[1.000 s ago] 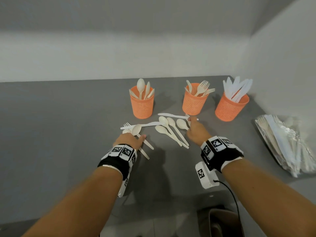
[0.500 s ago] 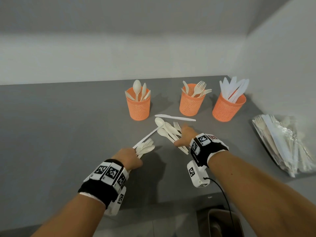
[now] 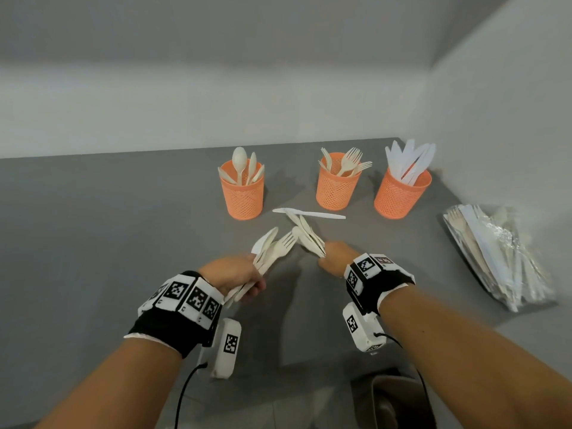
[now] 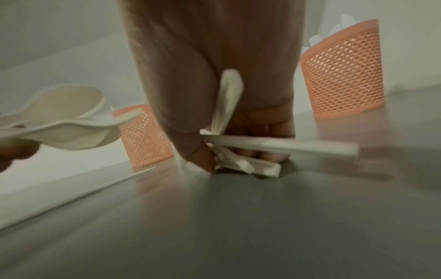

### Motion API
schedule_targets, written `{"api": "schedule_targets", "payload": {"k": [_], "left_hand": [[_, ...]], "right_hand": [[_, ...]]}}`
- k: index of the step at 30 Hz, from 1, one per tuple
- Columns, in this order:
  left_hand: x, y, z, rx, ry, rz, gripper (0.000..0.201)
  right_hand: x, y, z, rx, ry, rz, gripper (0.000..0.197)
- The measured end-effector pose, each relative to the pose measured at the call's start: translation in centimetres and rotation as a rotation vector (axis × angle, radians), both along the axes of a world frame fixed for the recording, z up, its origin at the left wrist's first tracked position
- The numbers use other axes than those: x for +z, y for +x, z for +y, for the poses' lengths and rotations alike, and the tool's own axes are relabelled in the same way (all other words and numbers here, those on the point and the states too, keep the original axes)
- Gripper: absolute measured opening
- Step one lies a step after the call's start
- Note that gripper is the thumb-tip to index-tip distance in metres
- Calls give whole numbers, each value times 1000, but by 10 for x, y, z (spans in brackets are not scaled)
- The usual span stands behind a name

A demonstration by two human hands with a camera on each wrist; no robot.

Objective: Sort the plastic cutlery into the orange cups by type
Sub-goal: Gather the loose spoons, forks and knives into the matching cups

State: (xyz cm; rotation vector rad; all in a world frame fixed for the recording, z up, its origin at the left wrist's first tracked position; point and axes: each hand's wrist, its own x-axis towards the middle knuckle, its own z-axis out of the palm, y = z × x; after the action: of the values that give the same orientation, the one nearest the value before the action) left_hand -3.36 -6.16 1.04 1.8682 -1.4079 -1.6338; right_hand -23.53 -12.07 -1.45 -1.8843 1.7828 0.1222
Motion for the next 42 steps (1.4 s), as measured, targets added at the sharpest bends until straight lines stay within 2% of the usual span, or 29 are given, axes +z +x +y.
{"api": "schedule_targets", "payload": {"k": [2,6,9,12,14,17,21,22,24,26,29,33,36,39,42], "left_hand": [[-5,0,-4,105,-117,91,26],[-11,-9,-8,422,-285,264,38],[-7,-20,-13,493,-336,398,37],[0,-23,-20,510,-337,472,33],[2,-17,-27,571,-251,566,40],[6,1,-37,536,-223,641,25],[7,23,-42,607,-159,674,29],[7,26,-41,655,-156,698,30],[7,32,-41,771,-185,760,32],[5,35,-43,800,-246,765,31],[5,35,-43,718,-293,718,34],[5,30,-42,553,-314,614,31],[4,25,-41,464,-294,573,33],[6,17,-40,425,-260,582,31],[10,13,-41,412,-259,618,19]], "right_hand": [[4,-2,0,-30,1,-70,25],[18,12,8,-178,-91,-449,11],[26,43,12,-93,-247,-569,22],[34,82,23,-3,-254,-706,41],[36,104,28,86,-226,-690,50],[42,114,28,202,-147,-569,60],[56,106,25,372,-50,-584,46],[58,104,24,356,-44,-630,37],[51,102,15,158,-50,-702,20],[36,100,5,32,-50,-563,18],[13,111,4,178,-10,-149,31],[-8,114,-1,296,-33,181,40],[-8,97,-11,273,-52,199,47],[-3,84,-16,242,-87,203,25],[0,72,-24,256,-51,252,25]]}}
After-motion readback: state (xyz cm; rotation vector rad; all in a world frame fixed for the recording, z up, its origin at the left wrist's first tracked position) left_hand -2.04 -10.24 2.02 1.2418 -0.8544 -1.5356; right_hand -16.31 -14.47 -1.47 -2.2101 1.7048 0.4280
